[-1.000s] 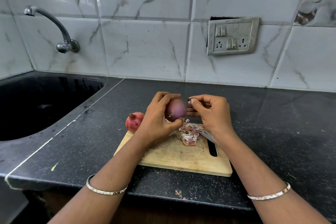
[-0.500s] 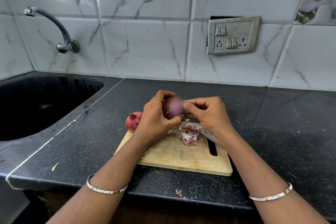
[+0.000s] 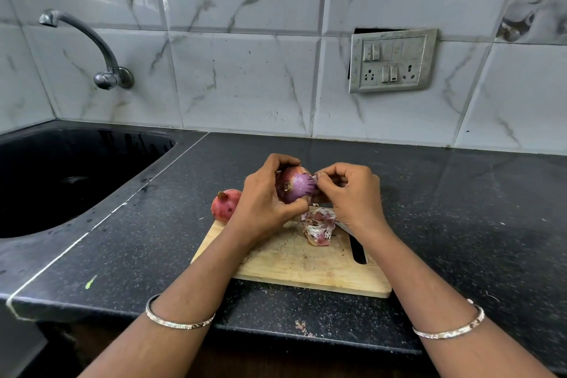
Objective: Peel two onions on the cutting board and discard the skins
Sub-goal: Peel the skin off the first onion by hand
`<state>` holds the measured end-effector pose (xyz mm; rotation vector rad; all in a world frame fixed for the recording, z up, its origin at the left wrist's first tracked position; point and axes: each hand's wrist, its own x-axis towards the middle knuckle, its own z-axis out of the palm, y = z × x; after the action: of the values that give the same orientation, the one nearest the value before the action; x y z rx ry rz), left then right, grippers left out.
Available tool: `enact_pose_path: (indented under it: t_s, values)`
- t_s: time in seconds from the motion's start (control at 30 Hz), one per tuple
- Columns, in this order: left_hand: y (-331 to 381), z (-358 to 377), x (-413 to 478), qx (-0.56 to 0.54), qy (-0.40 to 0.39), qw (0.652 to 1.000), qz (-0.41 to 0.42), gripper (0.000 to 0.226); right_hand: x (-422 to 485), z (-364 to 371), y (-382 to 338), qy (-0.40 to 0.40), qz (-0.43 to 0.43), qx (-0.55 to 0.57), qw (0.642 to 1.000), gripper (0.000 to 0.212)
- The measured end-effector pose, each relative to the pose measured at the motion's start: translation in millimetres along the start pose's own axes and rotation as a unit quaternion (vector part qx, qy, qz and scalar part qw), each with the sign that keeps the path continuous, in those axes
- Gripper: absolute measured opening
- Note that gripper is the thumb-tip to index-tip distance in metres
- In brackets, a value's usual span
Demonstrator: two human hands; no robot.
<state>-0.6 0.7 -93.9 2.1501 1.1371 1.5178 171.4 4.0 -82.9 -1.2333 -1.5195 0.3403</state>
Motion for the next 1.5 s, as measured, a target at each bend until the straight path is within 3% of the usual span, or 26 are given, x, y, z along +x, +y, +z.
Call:
enact_pose_path:
  t_s: [0.13, 0.43, 0.67, 0.73, 0.9, 1.13, 1.5]
  values:
    - [1, 0, -1, -0.001, -0.007, 1.0, 0.004, 0.058, 3, -1, 5, -0.01, 0.043, -0.017, 0.999, 0.014]
    - [5, 3, 0, -0.004, -0.012, 1.0, 0.01, 0.056, 2, 4, 4, -0.001, 0.012, -0.156, 0.988, 0.011]
    - [5, 3, 1, -0.005, -0.02, 1.0, 0.019, 0.055, -4, 5, -4, 0.004, -0.018, -0.198, 0.98, 0.011]
    - [5, 3, 1, -0.009, -0.019, 1.0, 0.014, 0.055, -3, 4, -3, -0.013, -0.03, -0.191, 0.981, 0.012]
    - [2, 0, 1, -0.01, -0.006, 1.0, 0.003, 0.054, -3, -6, -9, -0.094, -0.073, -0.081, 0.99, 0.042]
    - [2, -1, 1, -0.005, 0.008, 1.0, -0.002, 0.053, 0, -6, -3, -0.098, -0.044, -0.043, 0.993, 0.021]
    - [-4, -1, 2, -0.003, 0.034, 0.999, -0.025, 0.053, -6, -4, -5, -0.082, -0.018, -0.106, 0.991, 0.002]
